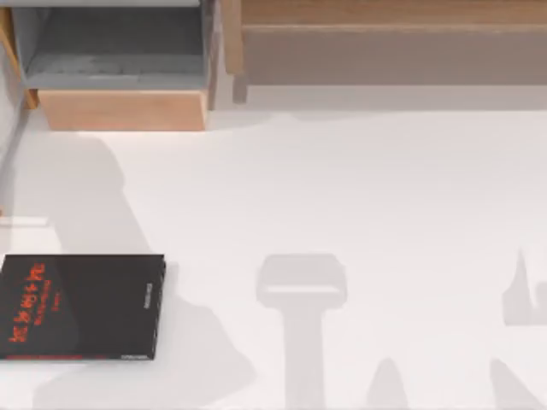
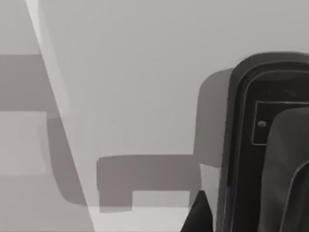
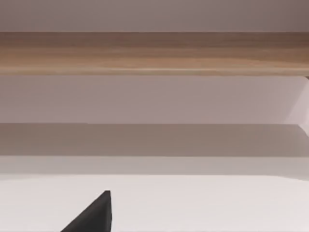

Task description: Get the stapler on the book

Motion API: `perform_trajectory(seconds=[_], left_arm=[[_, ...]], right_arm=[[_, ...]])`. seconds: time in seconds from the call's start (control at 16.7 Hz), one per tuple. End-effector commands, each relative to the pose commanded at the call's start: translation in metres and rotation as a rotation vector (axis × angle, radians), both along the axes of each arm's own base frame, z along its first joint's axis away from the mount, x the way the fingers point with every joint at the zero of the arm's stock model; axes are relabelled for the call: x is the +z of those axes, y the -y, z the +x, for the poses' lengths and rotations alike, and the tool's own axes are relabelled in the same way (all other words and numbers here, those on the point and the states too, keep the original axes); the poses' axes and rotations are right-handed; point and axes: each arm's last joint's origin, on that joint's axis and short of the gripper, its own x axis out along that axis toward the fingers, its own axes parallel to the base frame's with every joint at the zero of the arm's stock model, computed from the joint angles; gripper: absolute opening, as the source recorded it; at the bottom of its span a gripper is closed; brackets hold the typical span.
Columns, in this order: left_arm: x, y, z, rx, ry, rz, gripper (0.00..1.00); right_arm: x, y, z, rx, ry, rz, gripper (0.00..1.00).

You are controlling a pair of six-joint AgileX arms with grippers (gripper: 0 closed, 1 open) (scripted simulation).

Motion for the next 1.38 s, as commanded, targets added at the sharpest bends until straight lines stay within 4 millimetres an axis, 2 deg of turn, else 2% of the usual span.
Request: perform_trajectory(seconds=[0.18, 0.24, 0.78, 0.96, 1.08, 1.2, 1.38], left_arm=[[0.000, 0.000, 0.000, 0.000, 0.000, 0.000, 0.02], [0.000, 0.000, 0.000, 0.000, 0.000, 0.000, 0.00], [0.000, -0.001, -0.001, 0.001, 0.000, 0.001, 0.00], [0.015, -0.002, -0.005, -0.009, -0.004, 0.039, 0.00], [0.033, 0.001, -0.011, -0.029, -0.011, 0.086, 0.00], [0.064, 0.014, -0.017, -0.056, 0.020, 0.148, 0.00], [0.121, 0.055, -0.036, -0.109, 0.100, 0.220, 0.00]], right_arm=[[0.000, 0.000, 0.000, 0.000, 0.000, 0.000, 1.00], [0.000, 0.000, 0.000, 0.000, 0.000, 0.000, 1.00], [0.000, 0.000, 0.000, 0.000, 0.000, 0.000, 1.00], [0.000, 0.000, 0.000, 0.000, 0.000, 0.000, 1.00], [0.000, 0.000, 0.000, 0.000, 0.000, 0.000, 1.00], [0.000, 0.000, 0.000, 0.000, 0.000, 0.000, 1.00], [0.000, 0.000, 0.000, 0.000, 0.000, 0.000, 1.00]])
